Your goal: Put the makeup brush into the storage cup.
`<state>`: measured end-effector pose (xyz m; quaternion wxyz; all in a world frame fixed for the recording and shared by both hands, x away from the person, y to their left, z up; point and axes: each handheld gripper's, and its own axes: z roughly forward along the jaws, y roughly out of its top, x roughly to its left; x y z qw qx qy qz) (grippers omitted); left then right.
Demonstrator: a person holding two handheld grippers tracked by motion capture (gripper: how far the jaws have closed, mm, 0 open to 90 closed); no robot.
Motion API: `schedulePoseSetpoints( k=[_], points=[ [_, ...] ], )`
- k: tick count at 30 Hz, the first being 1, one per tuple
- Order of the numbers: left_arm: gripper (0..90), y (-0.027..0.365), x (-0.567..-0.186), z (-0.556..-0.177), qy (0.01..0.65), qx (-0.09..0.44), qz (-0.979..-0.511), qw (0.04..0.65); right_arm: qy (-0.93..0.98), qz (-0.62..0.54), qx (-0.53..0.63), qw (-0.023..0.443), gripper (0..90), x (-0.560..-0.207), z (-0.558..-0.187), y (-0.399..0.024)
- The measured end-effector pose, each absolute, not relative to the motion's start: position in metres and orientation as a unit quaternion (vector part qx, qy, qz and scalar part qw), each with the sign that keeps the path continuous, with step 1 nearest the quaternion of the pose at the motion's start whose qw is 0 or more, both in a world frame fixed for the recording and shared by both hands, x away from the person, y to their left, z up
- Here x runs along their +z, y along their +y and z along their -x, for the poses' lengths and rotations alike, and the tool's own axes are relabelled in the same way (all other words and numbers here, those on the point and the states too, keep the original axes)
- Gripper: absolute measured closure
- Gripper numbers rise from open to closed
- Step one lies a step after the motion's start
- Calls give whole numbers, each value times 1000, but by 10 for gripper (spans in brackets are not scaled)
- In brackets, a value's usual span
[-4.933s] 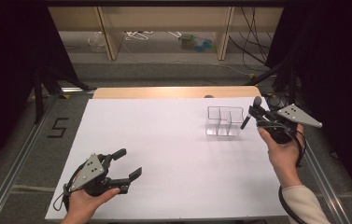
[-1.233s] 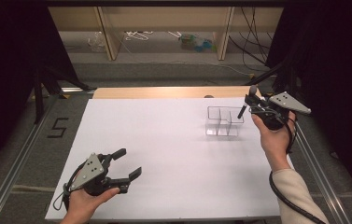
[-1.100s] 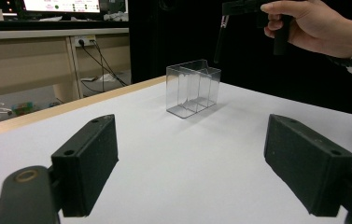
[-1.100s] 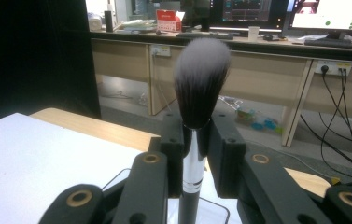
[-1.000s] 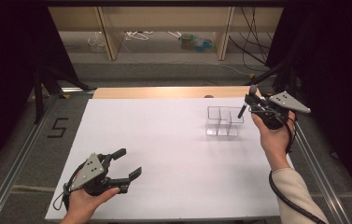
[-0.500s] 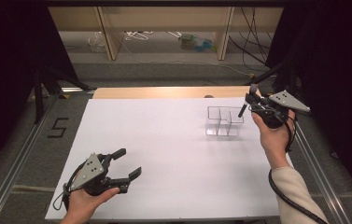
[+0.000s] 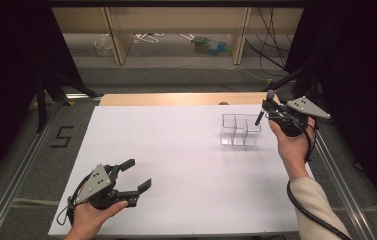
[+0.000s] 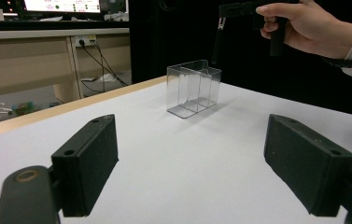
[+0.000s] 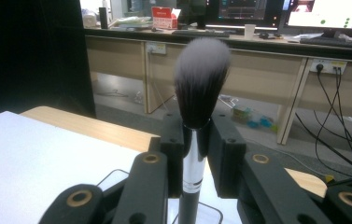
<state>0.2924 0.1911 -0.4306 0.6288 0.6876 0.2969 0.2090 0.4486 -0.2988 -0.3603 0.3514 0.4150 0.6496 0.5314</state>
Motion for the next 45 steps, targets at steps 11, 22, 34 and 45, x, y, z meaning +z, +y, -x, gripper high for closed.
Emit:
schedulePoseSetpoints(
  k=[11,22,34,45],
  points=[
    [174,192,-430,-293,292,211,-690,628,645,-415,534,356,777,-361,-451,-298],
    [183,192,-431,-294,290,211,-690,628,647,-415,532,356,777,-362,-453,-297],
    [185,192,-431,-295,287,211,-687,633,647,-415,532,355,777,-364,-456,-296],
    [184,193,-430,-294,290,214,-690,628,648,-417,530,354,777,-367,-459,-296]
  ],
)
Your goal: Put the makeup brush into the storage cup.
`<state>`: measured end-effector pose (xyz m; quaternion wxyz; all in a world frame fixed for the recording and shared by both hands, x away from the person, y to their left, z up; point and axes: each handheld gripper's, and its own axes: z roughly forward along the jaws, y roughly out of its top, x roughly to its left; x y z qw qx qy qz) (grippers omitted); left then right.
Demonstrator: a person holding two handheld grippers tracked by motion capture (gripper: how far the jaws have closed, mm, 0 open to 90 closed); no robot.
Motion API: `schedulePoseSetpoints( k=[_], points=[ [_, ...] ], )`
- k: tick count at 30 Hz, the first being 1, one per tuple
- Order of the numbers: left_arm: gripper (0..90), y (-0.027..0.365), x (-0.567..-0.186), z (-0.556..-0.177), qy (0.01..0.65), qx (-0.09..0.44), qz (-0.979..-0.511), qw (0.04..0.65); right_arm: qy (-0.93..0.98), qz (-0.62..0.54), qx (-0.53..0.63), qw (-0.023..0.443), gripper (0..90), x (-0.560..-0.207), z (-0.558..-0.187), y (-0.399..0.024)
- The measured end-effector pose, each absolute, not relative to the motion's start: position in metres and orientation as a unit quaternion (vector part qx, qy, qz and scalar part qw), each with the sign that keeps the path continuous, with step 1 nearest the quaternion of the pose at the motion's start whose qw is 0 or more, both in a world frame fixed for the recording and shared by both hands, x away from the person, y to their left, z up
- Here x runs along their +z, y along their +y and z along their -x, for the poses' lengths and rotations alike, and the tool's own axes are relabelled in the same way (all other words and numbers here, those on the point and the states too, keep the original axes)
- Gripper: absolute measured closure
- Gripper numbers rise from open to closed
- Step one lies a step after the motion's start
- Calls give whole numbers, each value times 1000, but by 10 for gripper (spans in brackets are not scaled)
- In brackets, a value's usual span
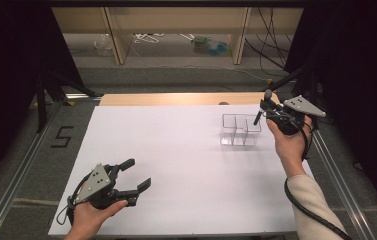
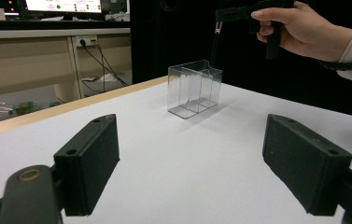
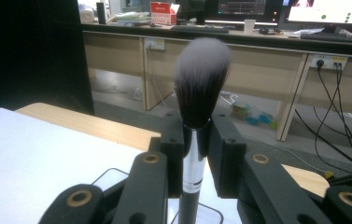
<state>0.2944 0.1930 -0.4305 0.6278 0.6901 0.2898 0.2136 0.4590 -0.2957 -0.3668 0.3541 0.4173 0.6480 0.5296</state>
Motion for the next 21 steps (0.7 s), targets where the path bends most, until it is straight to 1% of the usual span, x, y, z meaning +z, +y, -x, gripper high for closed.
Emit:
schedulePoseSetpoints(
  k=[21],
  points=[
    [183,194,-430,-294,289,215,-692,626,646,-425,526,353,777,-370,-464,-299]
  ],
)
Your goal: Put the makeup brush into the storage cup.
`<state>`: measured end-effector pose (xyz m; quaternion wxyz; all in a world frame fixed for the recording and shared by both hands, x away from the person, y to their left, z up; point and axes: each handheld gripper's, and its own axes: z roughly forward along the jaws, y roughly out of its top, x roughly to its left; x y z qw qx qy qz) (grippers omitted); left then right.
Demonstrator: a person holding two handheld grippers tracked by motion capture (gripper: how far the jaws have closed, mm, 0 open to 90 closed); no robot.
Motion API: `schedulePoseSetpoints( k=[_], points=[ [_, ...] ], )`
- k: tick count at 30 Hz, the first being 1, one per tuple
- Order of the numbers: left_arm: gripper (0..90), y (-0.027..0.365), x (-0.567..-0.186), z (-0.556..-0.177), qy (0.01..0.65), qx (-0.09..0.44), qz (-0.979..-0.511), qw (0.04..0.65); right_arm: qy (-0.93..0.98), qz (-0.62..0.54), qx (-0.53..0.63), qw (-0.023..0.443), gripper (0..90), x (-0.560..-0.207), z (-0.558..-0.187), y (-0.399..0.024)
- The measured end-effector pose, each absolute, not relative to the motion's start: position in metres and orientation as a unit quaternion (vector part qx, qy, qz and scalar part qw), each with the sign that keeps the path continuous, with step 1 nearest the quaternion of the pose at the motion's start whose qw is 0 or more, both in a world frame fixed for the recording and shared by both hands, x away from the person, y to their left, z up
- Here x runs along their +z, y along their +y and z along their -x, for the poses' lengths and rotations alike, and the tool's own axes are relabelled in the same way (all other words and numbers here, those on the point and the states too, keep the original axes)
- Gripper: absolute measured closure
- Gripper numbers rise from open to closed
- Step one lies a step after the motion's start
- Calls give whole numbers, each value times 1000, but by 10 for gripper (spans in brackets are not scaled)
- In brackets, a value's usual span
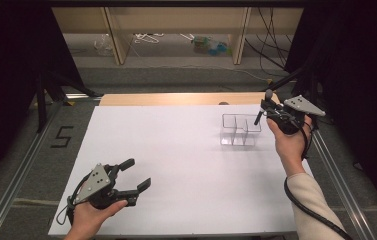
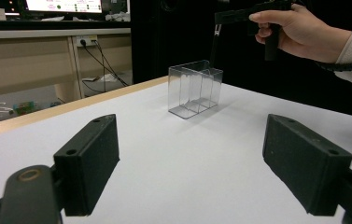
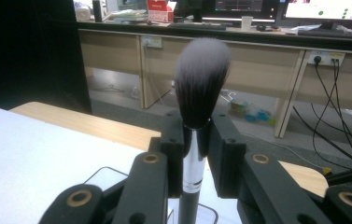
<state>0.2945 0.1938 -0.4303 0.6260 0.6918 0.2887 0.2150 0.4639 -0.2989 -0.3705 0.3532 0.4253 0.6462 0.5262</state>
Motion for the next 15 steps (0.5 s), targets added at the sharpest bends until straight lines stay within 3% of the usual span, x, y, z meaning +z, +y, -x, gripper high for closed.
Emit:
schedulePoseSetpoints(
  k=[15],
  points=[
    [183,194,-430,-294,288,215,-692,626,650,-428,521,350,777,-373,-466,-300]
  ],
)
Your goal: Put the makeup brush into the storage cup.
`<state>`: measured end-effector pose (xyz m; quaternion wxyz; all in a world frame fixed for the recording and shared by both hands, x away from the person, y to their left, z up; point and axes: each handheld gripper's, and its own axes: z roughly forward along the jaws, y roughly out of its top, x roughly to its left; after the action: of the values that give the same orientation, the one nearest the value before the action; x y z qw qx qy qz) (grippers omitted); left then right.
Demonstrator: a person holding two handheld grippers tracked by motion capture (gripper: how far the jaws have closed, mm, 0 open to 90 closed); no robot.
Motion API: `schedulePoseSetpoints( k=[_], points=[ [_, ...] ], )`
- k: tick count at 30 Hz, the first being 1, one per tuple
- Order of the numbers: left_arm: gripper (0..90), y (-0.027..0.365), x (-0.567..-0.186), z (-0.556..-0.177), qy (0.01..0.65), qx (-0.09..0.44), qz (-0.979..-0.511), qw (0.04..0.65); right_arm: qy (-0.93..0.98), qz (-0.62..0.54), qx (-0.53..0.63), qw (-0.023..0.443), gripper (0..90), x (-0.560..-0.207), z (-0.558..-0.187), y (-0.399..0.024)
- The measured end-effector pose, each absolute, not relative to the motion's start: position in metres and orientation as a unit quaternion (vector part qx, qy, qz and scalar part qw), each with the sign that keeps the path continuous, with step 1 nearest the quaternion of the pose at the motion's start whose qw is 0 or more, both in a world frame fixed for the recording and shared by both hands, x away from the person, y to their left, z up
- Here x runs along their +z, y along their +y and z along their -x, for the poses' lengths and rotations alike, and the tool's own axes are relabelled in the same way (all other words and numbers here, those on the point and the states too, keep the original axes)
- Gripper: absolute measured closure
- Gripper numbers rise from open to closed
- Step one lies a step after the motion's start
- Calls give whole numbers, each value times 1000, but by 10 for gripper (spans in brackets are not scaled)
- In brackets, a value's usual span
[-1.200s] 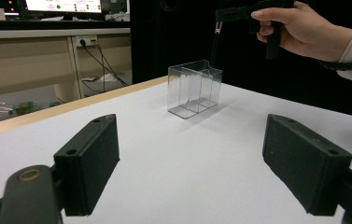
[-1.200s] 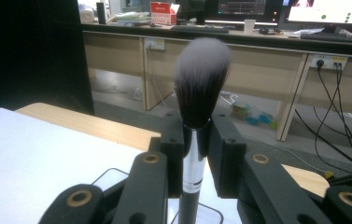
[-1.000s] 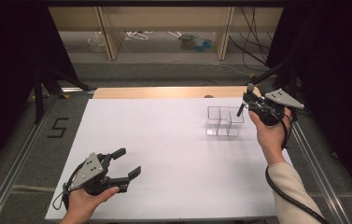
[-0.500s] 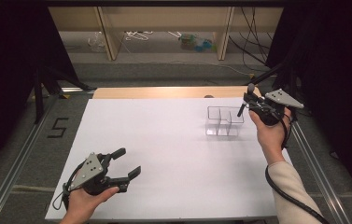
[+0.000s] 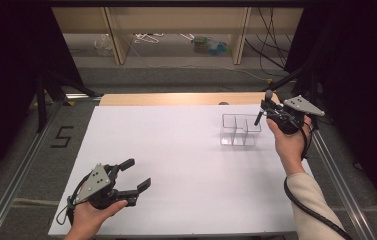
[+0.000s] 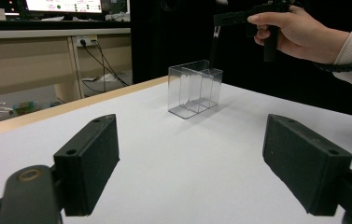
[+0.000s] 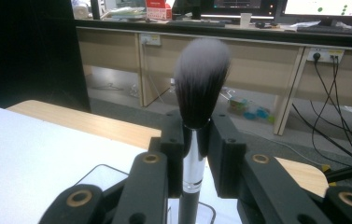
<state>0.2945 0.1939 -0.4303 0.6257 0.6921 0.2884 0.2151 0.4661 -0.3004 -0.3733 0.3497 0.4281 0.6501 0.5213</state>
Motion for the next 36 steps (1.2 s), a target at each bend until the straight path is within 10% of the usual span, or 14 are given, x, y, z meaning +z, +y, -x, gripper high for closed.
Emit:
schedulePoseSetpoints(
  k=[36],
  points=[
    [183,194,-431,-295,288,214,-692,626,661,-431,509,344,776,-385,-472,-297]
  ],
)
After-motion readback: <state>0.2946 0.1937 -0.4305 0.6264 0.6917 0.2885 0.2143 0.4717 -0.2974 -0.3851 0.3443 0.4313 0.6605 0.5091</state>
